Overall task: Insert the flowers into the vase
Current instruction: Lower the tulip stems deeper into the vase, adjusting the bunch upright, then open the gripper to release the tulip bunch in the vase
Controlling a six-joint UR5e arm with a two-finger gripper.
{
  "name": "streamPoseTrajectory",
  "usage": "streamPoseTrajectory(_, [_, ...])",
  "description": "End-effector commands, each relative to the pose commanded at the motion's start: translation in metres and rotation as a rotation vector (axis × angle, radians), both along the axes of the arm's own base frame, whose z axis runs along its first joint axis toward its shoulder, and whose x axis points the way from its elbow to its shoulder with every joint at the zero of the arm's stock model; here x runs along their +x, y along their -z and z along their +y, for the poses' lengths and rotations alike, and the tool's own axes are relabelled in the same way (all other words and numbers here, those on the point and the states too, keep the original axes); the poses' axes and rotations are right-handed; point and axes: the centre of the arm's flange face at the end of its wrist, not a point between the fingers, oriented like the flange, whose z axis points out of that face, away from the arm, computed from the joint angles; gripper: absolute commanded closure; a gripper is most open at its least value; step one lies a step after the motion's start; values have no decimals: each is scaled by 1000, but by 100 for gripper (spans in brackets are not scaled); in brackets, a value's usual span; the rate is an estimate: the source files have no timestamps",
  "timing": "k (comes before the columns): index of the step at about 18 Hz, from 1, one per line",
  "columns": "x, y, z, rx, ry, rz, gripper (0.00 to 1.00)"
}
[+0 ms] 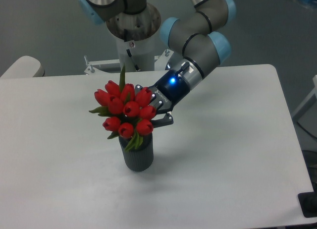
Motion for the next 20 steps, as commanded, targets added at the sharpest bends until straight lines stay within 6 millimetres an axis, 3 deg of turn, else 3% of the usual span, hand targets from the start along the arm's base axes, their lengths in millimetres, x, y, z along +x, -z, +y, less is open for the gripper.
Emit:
streamPoseTrajectory(15, [8,43,-9,-15,6,-22,63])
streamPoseTrajectory(17, [7,45,-9,-17,4,-26,50])
streamPoseTrajectory(18, [7,45,-9,-17,4,-26,32])
streamPoseTrajectory(20, [5,44,-10,-18,2,-27,20])
